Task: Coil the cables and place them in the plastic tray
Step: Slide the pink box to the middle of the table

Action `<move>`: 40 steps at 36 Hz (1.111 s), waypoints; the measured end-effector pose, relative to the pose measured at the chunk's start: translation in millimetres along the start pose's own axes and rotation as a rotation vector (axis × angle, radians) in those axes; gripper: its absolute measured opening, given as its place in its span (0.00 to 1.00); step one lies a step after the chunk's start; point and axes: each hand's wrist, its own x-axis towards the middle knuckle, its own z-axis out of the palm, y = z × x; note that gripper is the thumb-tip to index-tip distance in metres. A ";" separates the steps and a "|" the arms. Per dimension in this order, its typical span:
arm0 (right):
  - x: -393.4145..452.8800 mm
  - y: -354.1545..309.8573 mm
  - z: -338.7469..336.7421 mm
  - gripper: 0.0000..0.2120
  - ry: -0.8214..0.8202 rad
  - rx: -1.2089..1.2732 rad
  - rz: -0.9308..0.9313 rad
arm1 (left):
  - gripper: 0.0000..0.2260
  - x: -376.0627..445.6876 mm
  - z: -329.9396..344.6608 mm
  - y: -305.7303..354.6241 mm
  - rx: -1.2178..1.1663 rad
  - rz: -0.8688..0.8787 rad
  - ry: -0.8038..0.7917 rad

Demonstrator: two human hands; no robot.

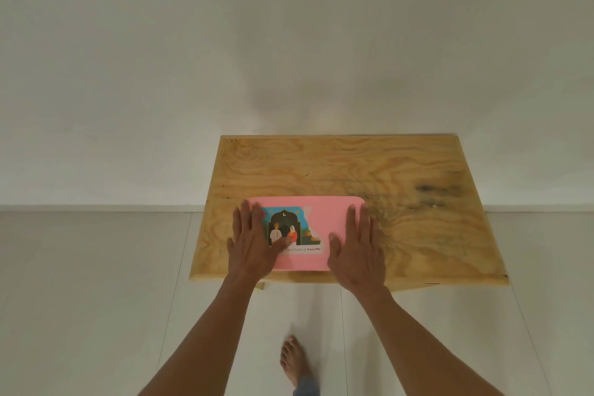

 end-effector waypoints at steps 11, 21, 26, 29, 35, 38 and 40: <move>0.3 3.5 9.2 0.33 0.083 -0.033 -0.037 | 0.52 0.6 2.0 -10.3 0.047 0.100 0.008; -13.1 4.3 1.4 0.32 0.136 0.223 0.058 | 0.40 -14.7 7.9 -15.5 -0.141 0.008 0.140; 9.3 2.3 4.5 0.31 0.206 0.284 0.044 | 0.44 -1.0 5.2 -10.8 -0.217 -0.014 0.183; 33.9 -1.3 1.3 0.31 0.220 0.282 0.022 | 0.46 17.0 -2.2 0.0 -0.248 -0.017 0.207; 95.5 -12.7 -9.7 0.30 0.292 0.291 -0.021 | 0.43 76.7 -10.2 18.6 -0.260 0.039 0.275; 127.4 -17.7 -16.6 0.30 0.287 0.292 -0.043 | 0.40 108.0 -12.8 31.9 -0.249 0.064 0.307; 146.4 -21.9 -20.5 0.29 0.307 0.284 -0.039 | 0.38 126.3 -15.1 40.8 -0.231 0.092 0.335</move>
